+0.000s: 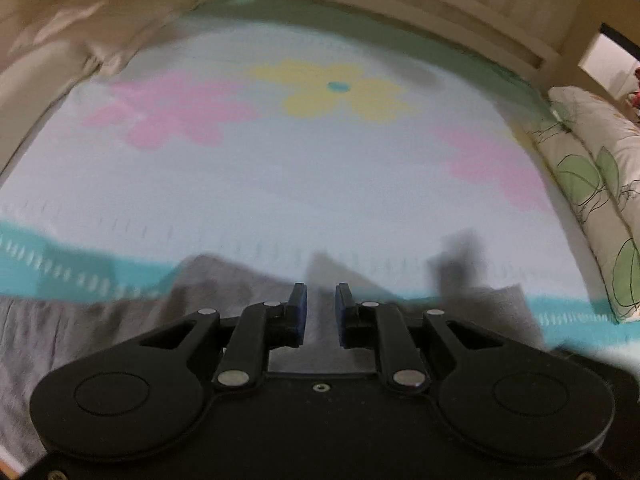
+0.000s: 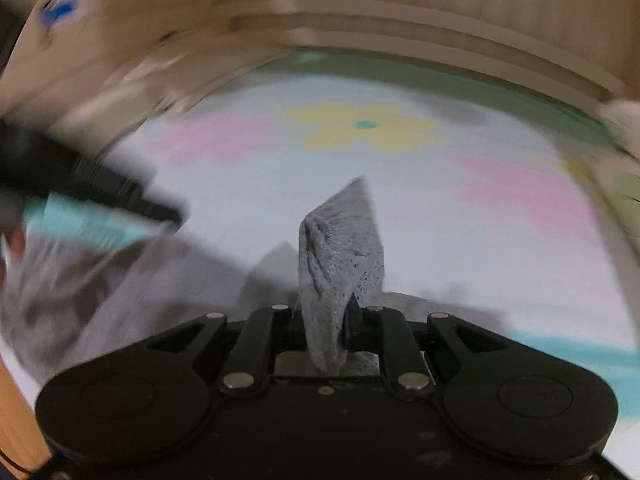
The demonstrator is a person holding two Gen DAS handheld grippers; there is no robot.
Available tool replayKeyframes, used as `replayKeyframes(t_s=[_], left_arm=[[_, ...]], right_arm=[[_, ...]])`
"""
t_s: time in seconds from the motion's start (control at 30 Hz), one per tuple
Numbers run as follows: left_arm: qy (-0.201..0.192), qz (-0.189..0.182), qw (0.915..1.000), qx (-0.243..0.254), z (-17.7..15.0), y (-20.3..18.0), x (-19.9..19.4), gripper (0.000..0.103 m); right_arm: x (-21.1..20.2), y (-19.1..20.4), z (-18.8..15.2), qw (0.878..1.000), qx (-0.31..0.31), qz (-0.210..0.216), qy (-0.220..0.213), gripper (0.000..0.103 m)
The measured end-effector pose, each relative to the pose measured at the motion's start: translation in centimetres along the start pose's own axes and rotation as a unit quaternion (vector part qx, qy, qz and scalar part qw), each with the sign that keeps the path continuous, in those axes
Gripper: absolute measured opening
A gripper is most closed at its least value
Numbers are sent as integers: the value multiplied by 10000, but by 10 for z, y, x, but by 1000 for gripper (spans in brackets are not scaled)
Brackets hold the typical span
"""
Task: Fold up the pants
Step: 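Lower the held grey pants onto the bed and open the right gripper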
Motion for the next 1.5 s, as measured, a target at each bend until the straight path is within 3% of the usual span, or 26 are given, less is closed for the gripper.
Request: replayKeyframes(t_s=[0.1,0.13,0.23,0.47,0.6,0.7,0.8,0.93,1.0,1.17,1.23,1.33,1.37,1.43,1.5], left_arm=[[190,-160,9995,-188,-4,11,-1,22],[221,-161,9993,-250,-4,16,-4,22],[262,-197,9988,-359,-4,24,-3,22],[227,-184,9992,-255,-3,24,-5,22],[331,-226,9992,-27,-12,11,0,22],[417,-299,9986,86,-19,1,3,22],[435,-267,9987,92,-20,-3,6,22],[368,-159,9991,110,-17,-2,7,22],[405,-198,9989,113,-20,-3,7,22],[569,-368,9971,341,-33,-14,8,22],[630,-402,9964,389,-39,-19,8,22],[792,-444,9942,579,-56,-29,10,22],[860,-463,9930,666,-62,-33,11,22],[972,-525,9905,820,-75,-39,12,22],[1148,-510,9876,941,-91,-41,14,23]], right_arm=[[24,51,-34,9990,-93,257,356,21],[30,64,-45,9978,-76,361,557,28],[31,83,-59,9954,-226,509,781,36],[1,33,-24,9949,394,799,464,36],[8,-18,-10,9948,670,519,566,37],[13,-45,-17,9877,1174,662,787,39],[4,-37,-29,9795,1459,1134,809,39],[-14,5,-34,9707,1063,1994,815,36],[-19,8,-28,9681,1085,2135,730,36],[-2,-40,-12,9767,1458,1370,774,36],[13,-60,-14,9795,1492,814,1078,38],[29,-81,-23,9819,1278,381,1341,33],[33,-87,-27,9824,1240,239,1378,30],[41,-100,-33,9796,1318,-112,1511,7],[51,-110,-44,9713,1447,-498,1823,0]])
Point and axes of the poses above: each gripper's, at about its wrist camera, not at the fingertips, and x roughly the way its jaws point, y to its left, z to its top, the point moved 4 cm from there along x, roughly the way its jaws point, and after that the axes turned 7 degrees about -y, right-handed, at the moved point
